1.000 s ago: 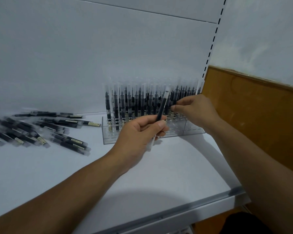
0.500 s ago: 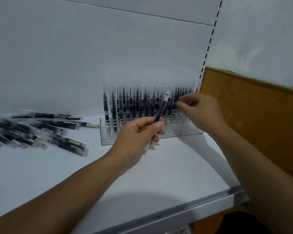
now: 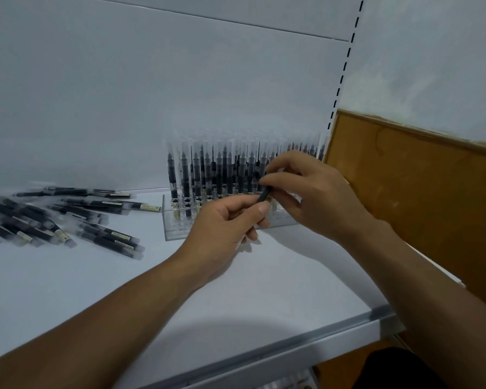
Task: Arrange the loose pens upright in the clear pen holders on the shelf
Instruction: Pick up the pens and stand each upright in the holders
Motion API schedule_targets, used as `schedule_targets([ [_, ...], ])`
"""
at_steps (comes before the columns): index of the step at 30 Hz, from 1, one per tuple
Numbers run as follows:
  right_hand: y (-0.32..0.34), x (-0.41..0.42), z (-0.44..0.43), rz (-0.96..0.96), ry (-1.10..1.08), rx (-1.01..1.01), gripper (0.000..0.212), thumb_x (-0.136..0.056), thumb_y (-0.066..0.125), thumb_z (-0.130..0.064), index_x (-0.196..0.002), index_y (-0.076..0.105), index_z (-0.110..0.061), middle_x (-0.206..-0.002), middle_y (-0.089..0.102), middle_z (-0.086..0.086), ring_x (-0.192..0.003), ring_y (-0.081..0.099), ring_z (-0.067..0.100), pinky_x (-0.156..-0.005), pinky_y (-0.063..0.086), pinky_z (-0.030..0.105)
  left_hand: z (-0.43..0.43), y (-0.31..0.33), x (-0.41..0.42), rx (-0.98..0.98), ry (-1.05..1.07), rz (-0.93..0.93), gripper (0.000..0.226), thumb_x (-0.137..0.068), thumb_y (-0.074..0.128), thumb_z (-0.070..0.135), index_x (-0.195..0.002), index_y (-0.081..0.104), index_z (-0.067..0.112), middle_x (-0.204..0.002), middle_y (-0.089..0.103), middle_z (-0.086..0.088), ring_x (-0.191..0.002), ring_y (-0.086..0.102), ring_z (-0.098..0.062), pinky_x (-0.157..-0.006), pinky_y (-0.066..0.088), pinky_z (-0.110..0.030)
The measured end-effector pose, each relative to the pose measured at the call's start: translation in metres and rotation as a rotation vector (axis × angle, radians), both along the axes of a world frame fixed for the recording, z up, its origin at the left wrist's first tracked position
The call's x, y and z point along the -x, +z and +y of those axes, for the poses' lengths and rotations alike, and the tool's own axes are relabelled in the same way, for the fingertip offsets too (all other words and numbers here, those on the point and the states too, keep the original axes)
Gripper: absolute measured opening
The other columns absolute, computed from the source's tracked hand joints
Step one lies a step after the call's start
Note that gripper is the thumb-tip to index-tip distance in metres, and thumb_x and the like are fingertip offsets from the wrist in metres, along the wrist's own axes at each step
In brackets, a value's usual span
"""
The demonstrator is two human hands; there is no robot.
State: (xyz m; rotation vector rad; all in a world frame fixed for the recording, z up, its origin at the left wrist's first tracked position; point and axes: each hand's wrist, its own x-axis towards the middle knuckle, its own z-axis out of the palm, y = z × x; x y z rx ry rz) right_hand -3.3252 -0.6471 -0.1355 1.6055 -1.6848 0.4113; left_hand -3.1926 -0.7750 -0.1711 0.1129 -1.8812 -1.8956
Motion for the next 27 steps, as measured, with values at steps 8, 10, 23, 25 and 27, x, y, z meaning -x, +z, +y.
schedule_targets([
  [8, 0.006, 0.029, 0.017, -0.7, -0.261, 0.369, 0.016, -0.091, 0.066, -0.029, -0.107, 0.069, -0.026, -0.096, 0.054, -0.01, -0.074, 0.049, 0.0, -0.066, 0.041, 0.011, -0.005, -0.007, -0.003, 0.646, 0.23, 0.118, 0.044, -0.087, 0.04, 0.064, -0.107, 0.067, 0.035, -0.103, 0.064, 0.017, -0.103, 0.056, 0.0, -0.089, 0.045, -0.024],
  [10, 0.006, 0.03, 0.015, -0.838, -0.261, 0.357, 0.012, -0.092, 0.065, -0.027, -0.103, 0.067, -0.029, -0.093, 0.061, -0.008, -0.078, 0.053, 0.001, -0.07, 0.045, 0.015, -0.008, -0.008, -0.001, 0.904, 0.294, 0.065, 0.05, -0.088, 0.038, 0.064, -0.123, 0.06, 0.036, -0.121, 0.055, 0.022, -0.118, 0.043, 0.003, -0.103, 0.034, -0.03],
  [23, 0.019, 0.031, -0.011, -0.991, -0.356, 0.163, 0.019, -0.092, 0.067, -0.026, -0.107, 0.068, -0.014, -0.097, 0.071, 0.005, -0.091, 0.067, 0.022, -0.087, 0.056, 0.046, -0.011, -0.013, -0.005, 1.301, 0.282, -0.191, 0.069, -0.088, 0.023, 0.066, -0.149, 0.025, 0.035, -0.155, 0.026, 0.013, -0.142, 0.015, -0.008, -0.117, -0.004, -0.031],
  [25, 0.022, 0.031, -0.013, -0.968, -0.378, 0.146, 0.021, -0.09, 0.068, -0.027, -0.103, 0.067, -0.011, -0.095, 0.071, 0.008, -0.09, 0.067, 0.025, -0.085, 0.056, 0.047, -0.011, -0.012, -0.004, 1.293, 0.282, -0.192, 0.069, -0.088, 0.023, 0.066, -0.149, 0.025, 0.035, -0.155, 0.027, 0.013, -0.142, 0.015, -0.008, -0.117, -0.002, -0.031],
  [27, 0.025, 0.031, -0.013, -0.94, -0.402, 0.135, 0.021, -0.089, 0.07, -0.028, -0.098, 0.067, -0.009, -0.092, 0.071, 0.009, -0.089, 0.068, 0.026, -0.084, 0.056, 0.049, -0.012, -0.013, -0.003, 1.291, 0.281, -0.195, 0.069, -0.087, 0.022, 0.067, -0.149, 0.026, 0.035, -0.155, 0.027, 0.014, -0.142, 0.016, -0.008, -0.118, 0.001, -0.032],
])
